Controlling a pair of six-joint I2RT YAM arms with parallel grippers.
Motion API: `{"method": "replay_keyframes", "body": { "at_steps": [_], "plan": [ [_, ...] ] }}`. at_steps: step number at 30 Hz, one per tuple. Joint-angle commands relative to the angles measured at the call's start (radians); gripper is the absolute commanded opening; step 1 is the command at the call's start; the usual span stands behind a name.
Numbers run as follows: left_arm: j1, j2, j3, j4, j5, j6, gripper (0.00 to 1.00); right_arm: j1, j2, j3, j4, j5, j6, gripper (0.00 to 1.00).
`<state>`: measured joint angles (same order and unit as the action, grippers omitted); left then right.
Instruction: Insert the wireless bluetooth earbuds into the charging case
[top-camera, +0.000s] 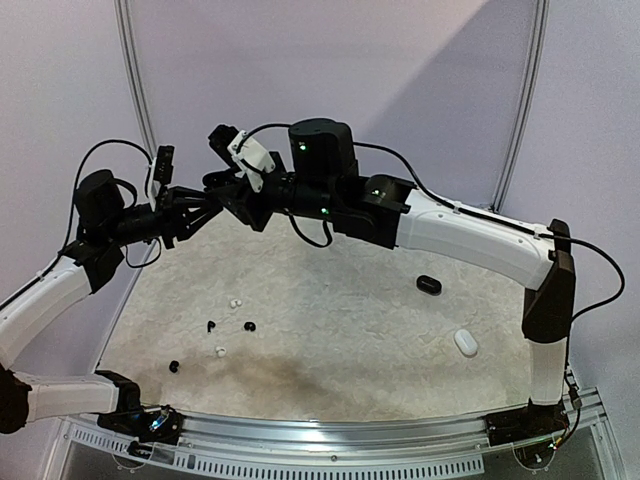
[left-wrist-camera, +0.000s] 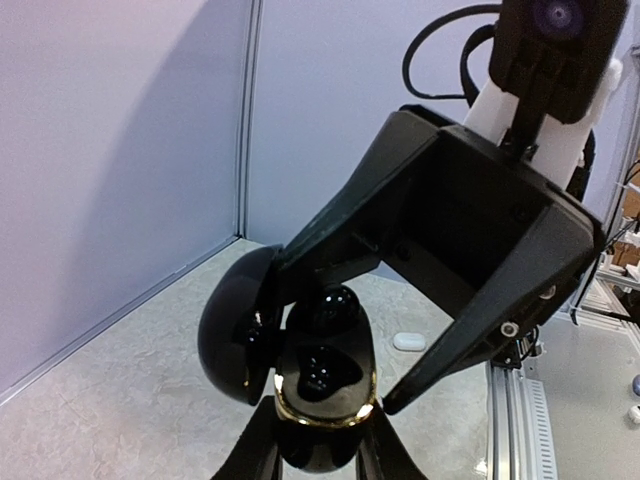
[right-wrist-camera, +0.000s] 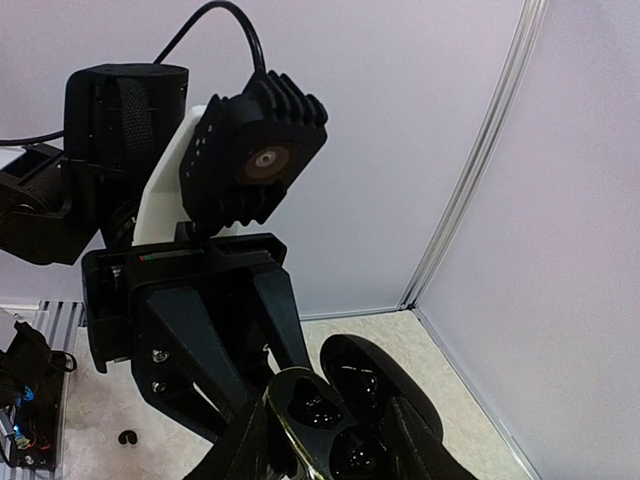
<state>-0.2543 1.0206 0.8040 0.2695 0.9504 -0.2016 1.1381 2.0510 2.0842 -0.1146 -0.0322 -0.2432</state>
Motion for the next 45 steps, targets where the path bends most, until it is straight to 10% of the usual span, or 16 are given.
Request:
{"method": "replay_keyframes", "body": {
  "at_steps": [1, 19, 38, 45],
  "plan": [
    [-0.009, -0.004, -0.012, -0.001, 0.026, 0.022, 0.0, -0.011, -0.021, 0.01, -0.045, -0.017, 0.019, 0.42],
    [-0.009, -0.011, -0.029, -0.074, 0.033, 0.105, 0.0, -0.029, -0.055, 0.009, -0.046, -0.079, 0.028, 0.51],
    [-0.009, -0.012, -0.038, -0.059, 0.09, 0.116, 0.0, -0.065, -0.136, -0.036, -0.109, -0.277, 0.123, 0.29],
    [-0.008, -0.013, -0.057, 0.049, 0.13, 0.057, 0.0, -0.073, -0.145, -0.043, -0.121, -0.256, 0.14, 0.35]
  ]
}}
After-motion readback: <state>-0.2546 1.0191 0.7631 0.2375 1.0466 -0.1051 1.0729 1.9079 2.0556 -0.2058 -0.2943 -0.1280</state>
